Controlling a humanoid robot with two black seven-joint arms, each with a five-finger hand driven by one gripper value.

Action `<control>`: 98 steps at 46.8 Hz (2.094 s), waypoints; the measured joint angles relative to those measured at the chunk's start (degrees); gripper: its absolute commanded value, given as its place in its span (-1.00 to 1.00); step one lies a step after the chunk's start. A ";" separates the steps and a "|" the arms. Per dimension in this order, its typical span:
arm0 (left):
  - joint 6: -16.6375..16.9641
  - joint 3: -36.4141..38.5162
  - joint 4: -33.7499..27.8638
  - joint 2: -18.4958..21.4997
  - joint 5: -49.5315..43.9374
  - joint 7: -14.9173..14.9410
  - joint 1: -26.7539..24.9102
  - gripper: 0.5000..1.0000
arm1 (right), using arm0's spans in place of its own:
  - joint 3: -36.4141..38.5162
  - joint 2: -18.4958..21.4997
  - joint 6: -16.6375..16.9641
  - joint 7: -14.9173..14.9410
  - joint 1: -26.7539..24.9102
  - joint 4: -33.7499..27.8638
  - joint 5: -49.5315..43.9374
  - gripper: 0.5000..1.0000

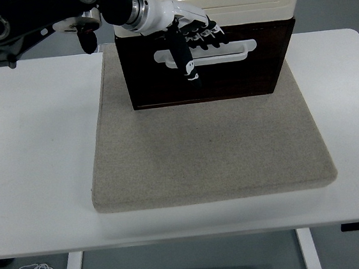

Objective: Open the drawer under the combination cabinet

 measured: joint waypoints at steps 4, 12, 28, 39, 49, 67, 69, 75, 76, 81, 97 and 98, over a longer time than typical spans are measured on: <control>0.41 0.01 0.26 -0.07 0.27 0.04 0.01 0.93 | 0.03 0.00 0.00 0.00 0.00 0.01 0.00 0.71; 1.33 0.01 0.41 -0.47 1.26 0.09 0.55 0.93 | 0.00 0.00 0.00 0.00 0.00 0.02 0.00 0.71; 2.11 -0.07 0.47 -1.15 1.41 0.75 0.83 0.93 | 0.02 0.00 0.00 0.00 0.00 0.03 0.00 0.71; 2.11 -0.07 0.79 -1.73 1.45 0.81 0.88 0.94 | 0.02 0.00 0.00 0.00 0.01 0.03 0.00 0.71; 2.11 -0.07 1.00 -2.03 1.54 0.84 0.88 0.94 | 0.02 0.00 0.00 0.00 0.00 0.02 0.00 0.71; 3.41 0.02 1.52 -3.03 1.63 0.85 1.93 0.94 | 0.02 0.00 0.00 0.00 0.00 0.03 0.00 0.71; 3.79 0.02 1.52 -3.07 1.63 0.84 1.93 0.94 | 0.02 0.00 0.00 0.00 0.00 0.03 0.00 0.71; 4.24 0.02 1.52 -3.16 1.63 0.85 2.02 0.94 | 0.01 0.00 0.00 0.00 0.00 0.03 0.00 0.71; 4.32 0.02 1.52 -3.22 1.63 0.84 2.02 0.94 | 0.01 0.00 0.00 0.00 0.00 0.03 0.00 0.71; 4.87 0.10 1.70 -3.26 1.63 0.86 2.02 0.94 | -0.01 0.00 0.00 0.00 0.00 -0.01 0.00 0.71; 5.09 -0.01 2.05 -3.83 1.63 0.86 2.80 0.94 | -0.01 0.00 0.00 0.00 0.00 -0.02 0.00 0.71; 5.15 -0.02 2.05 -3.86 1.63 0.85 2.81 0.94 | 0.00 0.00 0.00 0.00 0.00 -0.01 0.00 0.71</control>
